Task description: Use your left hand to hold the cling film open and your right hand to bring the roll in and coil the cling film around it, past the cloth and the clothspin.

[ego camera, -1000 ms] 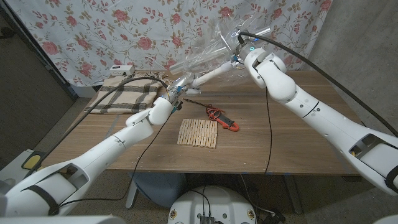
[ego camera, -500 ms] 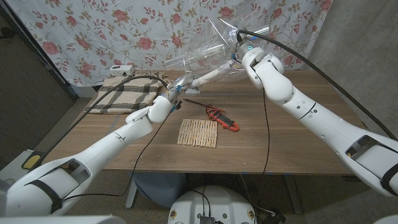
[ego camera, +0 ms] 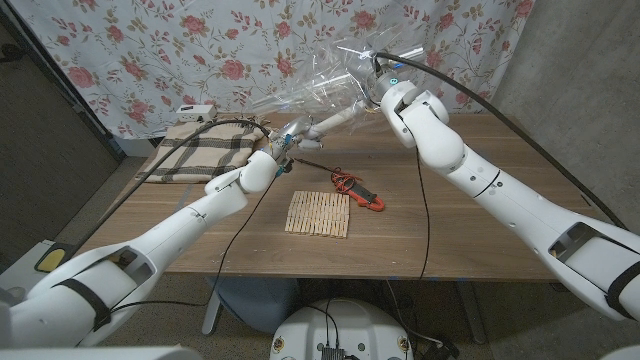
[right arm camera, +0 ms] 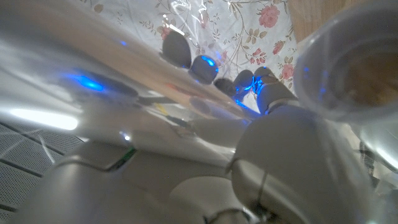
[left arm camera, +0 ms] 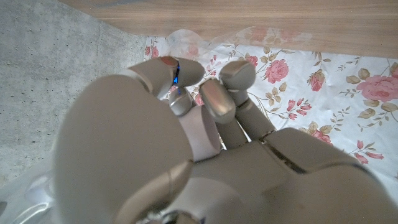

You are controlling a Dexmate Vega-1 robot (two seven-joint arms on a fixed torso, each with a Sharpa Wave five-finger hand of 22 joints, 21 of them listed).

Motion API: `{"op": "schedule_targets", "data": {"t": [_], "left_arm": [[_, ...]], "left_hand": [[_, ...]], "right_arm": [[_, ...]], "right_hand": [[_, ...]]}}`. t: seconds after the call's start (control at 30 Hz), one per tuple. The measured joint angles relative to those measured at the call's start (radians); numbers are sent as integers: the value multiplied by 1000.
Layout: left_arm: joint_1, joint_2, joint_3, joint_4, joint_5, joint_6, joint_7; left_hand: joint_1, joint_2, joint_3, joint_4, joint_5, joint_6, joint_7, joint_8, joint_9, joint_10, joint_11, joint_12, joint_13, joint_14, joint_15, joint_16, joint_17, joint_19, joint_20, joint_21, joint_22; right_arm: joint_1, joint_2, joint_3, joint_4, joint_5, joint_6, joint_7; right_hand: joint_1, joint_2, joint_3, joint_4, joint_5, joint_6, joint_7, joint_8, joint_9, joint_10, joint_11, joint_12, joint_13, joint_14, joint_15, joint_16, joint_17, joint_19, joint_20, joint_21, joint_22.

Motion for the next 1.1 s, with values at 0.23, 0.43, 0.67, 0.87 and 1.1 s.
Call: {"op": "schedule_targets", "data": {"t": [0.23,0.43,0.67,0.87,1.1], "left_arm": [[-2,-7,0,8,-10,-4,8],[-2,-9,-1,9,-16,-4,18],[-2,-12,-7,10,-19,0,28],[-2,-13,-10,11,-19,2,36],[-3,-12,-16,3,-24,10,42]], "left_hand": [[0,0,0,0,0,0,0,0,-2,0,0,0,0,0,0,0,0,0,0,0,0],[0,0,0,0,0,0,0,0,-46,0,0,0,0,0,0,0,0,2,2,0,1],[0,0,0,0,0,0,0,0,-121,-2,2,0,-1,0,0,0,0,2,2,0,-1],[0,0,0,0,0,0,0,0,-153,-4,4,0,-37,0,0,0,0,2,2,0,-2],[0,0,0,0,0,0,0,0,-189,-4,4,0,-38,0,0,0,0,2,2,0,-4]], "right_arm": [[-1,0,-5,-3,17,24,2],[-1,-5,-5,-3,27,35,2],[-1,-15,-5,-3,50,55,-1],[-7,-22,-2,-3,62,60,-7],[-14,-28,2,-7,65,60,-15]], "right_hand": [[0,0,0,0,0,0,0,0,-1,0,0,0,0,0,0,0,0,0,0,0,0],[0,0,0,0,0,0,0,0,-1,0,0,0,0,-1,-1,0,0,0,0,2,0],[0,0,0,0,0,0,0,2,-1,-2,-2,0,0,-2,-2,0,0,-2,2,4,0],[0,0,0,0,0,0,0,6,-1,-2,-2,0,0,-2,-2,0,0,-2,2,4,0],[0,0,0,0,0,-4,4,6,-3,-2,-2,0,0,2,1,0,0,-1,2,6,0]]}}
